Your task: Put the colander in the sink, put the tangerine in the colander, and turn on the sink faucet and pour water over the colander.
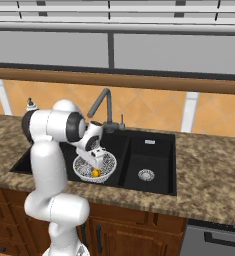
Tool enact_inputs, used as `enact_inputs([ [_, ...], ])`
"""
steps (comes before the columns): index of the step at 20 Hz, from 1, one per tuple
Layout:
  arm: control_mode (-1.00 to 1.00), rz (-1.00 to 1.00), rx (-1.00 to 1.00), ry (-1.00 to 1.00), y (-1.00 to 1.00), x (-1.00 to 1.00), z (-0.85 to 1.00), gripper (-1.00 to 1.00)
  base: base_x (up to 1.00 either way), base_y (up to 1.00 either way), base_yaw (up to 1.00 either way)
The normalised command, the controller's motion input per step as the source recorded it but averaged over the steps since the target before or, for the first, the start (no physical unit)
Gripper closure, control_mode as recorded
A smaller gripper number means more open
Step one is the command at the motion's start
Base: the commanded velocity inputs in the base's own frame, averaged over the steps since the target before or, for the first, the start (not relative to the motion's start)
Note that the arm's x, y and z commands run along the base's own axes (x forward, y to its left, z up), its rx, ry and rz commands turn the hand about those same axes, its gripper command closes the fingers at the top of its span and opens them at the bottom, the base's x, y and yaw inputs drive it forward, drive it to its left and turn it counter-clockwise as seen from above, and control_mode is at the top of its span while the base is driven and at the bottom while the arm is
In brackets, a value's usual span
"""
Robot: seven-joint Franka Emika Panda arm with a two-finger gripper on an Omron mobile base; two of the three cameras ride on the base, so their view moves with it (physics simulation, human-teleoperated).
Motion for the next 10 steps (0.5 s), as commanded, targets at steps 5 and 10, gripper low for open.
enact_inputs([
  [5, -1.0, 0.0, 0.0, -0.07, -0.27, -0.09, 0.4, -1.0, 0.0, 0.0, 0.0],
  [10, -1.0, 0.0, 0.0, -0.07, -0.33, -0.15, 0.46, -1.0, 0.0, 0.0, 0.0],
])
